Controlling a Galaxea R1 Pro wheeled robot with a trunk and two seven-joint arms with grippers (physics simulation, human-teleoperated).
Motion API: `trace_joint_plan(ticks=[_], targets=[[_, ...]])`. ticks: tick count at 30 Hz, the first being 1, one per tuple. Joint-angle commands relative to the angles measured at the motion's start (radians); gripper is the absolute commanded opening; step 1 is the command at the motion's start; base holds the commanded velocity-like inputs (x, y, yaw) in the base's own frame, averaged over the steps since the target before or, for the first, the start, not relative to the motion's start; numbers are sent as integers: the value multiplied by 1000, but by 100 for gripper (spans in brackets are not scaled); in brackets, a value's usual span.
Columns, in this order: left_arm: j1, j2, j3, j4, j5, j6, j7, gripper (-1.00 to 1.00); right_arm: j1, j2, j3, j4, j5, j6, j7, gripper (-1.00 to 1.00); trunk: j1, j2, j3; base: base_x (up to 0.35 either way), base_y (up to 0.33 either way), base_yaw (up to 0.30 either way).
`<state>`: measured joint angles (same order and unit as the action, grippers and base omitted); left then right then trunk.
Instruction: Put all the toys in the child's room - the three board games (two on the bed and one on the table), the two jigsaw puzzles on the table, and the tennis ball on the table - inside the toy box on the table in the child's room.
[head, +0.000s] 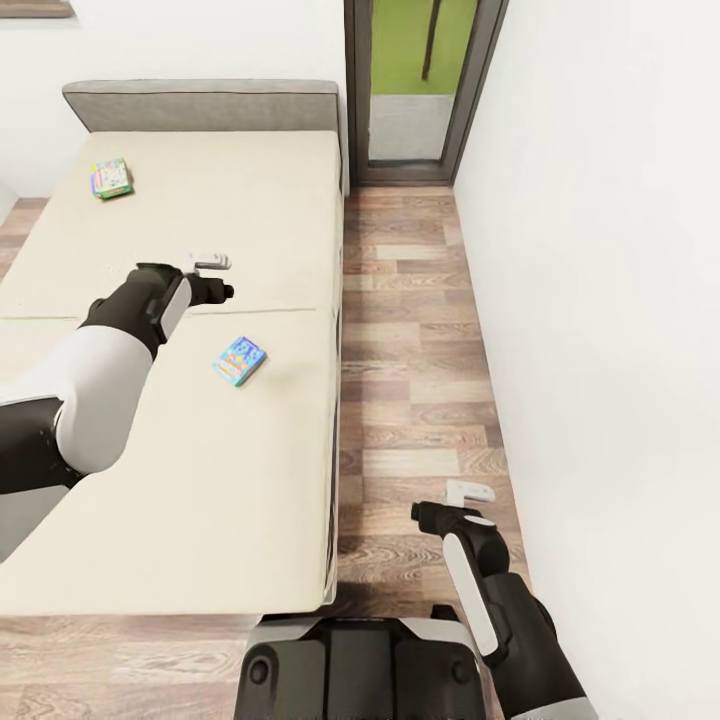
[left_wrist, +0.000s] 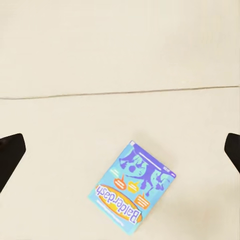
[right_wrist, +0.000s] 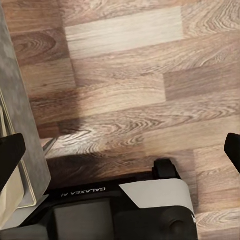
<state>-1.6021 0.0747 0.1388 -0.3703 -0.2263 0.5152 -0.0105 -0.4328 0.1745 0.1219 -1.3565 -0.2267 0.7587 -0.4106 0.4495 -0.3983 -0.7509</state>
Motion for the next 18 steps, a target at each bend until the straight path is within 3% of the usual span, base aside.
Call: trace_joint_plan(ticks=[1,18], targets=[[0,-1,7,-1,-5,2,0,100,-1,0,1,-2,-10,5,-10,100,0,-2,-3,0,0,0],[5,-38,7,-1,-5,-61,4,100,-2,0,1,-103,-9,138,-11,100,0,-2,-31,0,0,0]])
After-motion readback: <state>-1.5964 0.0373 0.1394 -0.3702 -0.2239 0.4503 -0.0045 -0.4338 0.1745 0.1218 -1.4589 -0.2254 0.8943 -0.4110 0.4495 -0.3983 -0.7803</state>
